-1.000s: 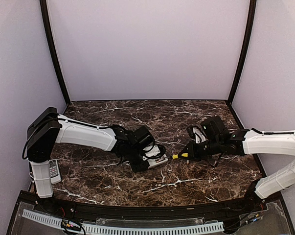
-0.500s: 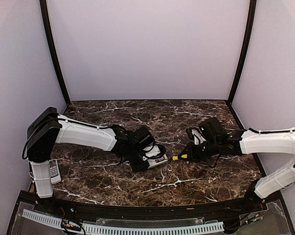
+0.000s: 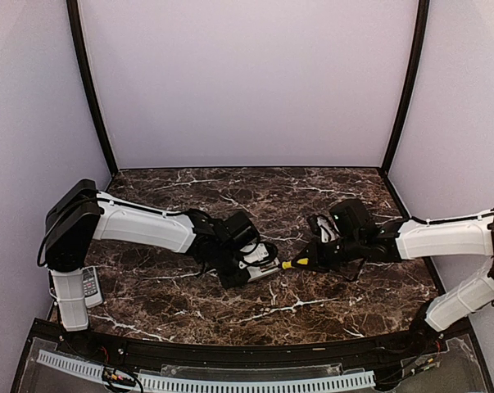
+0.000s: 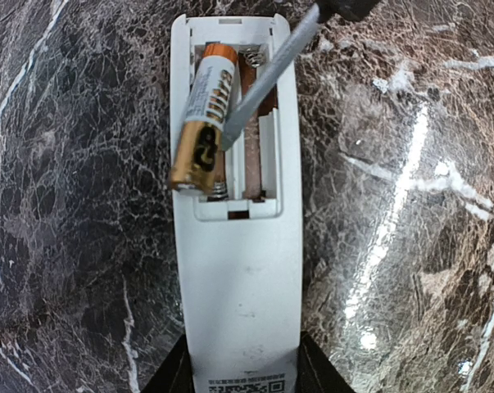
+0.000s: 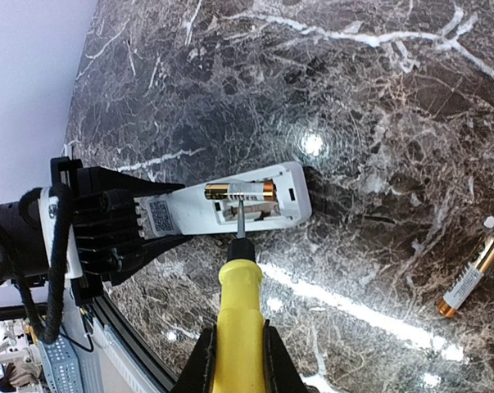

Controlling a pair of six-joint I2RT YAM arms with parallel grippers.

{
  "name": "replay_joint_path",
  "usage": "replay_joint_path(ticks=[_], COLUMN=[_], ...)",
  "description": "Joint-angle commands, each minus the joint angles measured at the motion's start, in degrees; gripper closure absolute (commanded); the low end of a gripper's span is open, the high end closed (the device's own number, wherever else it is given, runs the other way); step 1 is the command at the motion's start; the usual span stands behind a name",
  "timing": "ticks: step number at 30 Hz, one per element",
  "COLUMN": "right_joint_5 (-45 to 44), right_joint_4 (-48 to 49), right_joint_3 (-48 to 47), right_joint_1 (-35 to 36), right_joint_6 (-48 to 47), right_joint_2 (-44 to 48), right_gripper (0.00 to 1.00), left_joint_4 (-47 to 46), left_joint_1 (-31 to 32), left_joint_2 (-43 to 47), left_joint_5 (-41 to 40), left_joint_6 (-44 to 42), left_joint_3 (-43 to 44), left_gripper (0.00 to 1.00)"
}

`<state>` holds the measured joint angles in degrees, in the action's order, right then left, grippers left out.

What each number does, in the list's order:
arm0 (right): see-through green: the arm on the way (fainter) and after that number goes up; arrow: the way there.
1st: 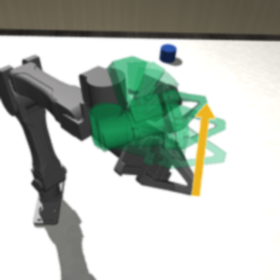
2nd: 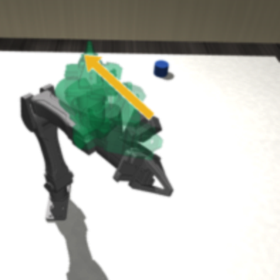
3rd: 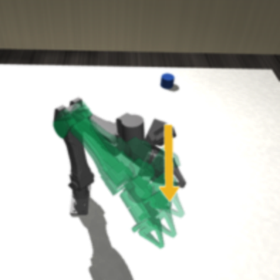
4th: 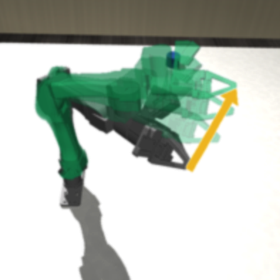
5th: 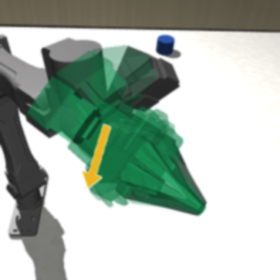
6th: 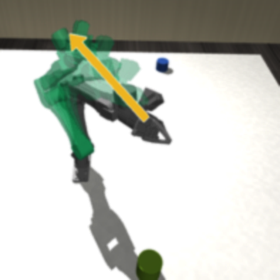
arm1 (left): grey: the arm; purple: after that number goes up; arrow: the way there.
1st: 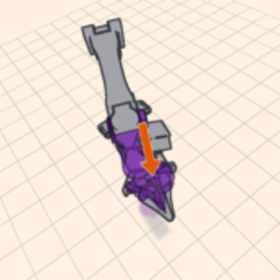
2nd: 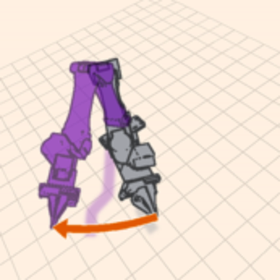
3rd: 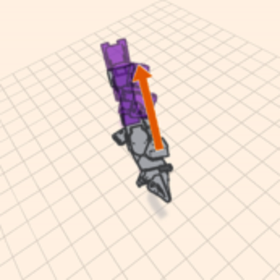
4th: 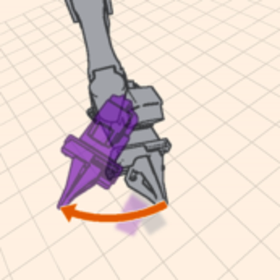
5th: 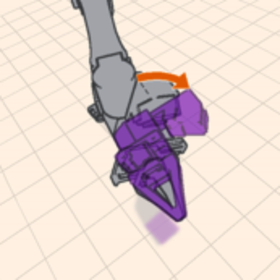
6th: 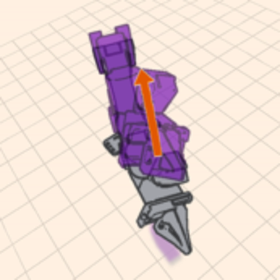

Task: Unload the batteries from the remote control
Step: Remove the battery from the remote control without the battery cover.

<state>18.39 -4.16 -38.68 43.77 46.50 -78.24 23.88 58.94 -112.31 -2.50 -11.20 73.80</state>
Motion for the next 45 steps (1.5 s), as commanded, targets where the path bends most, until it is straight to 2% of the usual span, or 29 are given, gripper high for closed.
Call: replay_joint_path(ticks=[1,10,20,36,42,45], right_joint_5=[-0.51,-5.05,-16.67,-18.2,-20.13,-21.03], right_joint_4=[7.94,5.22,-0.93,-2.66,-3.72,-4.57], right_joint_3=[1.19,-0.11,-0.61,-1.14,-1.29,-1.47], right_joint_1=[0.24,1.89,4.71,5.33,5.36,5.39], right_joint_6=[2.26,1.42,0.52,-0.32,-0.5,-0.66], right_joint_2=[-0.23,-2.17,5.38,6.36,7.76,8.69], right_gripper=[1.0,1.0,1.0,1.0,1.0,1.0], left_joint_4=[3.24,3.28,3.22,3.37,3.51,3.39], left_joint_1=[1.97,1.97,1.98,1.97,1.97,1.97], left_joint_2=[-3.48,-3.62,-3.79,-4.01,-3.9,-3.7], left_joint_5=[4.5,4.48,4.63,4.2,3.56,3.54], left_joint_6=[-1.36,-1.33,-1.28,-1.09,0.37,1.05], left_joint_3=[-1.22,-1.2,-1.18,-0.96,-0.33,-0.08], left_gripper=[0.82,0.82,0.82,0.82,0.75,0.66])
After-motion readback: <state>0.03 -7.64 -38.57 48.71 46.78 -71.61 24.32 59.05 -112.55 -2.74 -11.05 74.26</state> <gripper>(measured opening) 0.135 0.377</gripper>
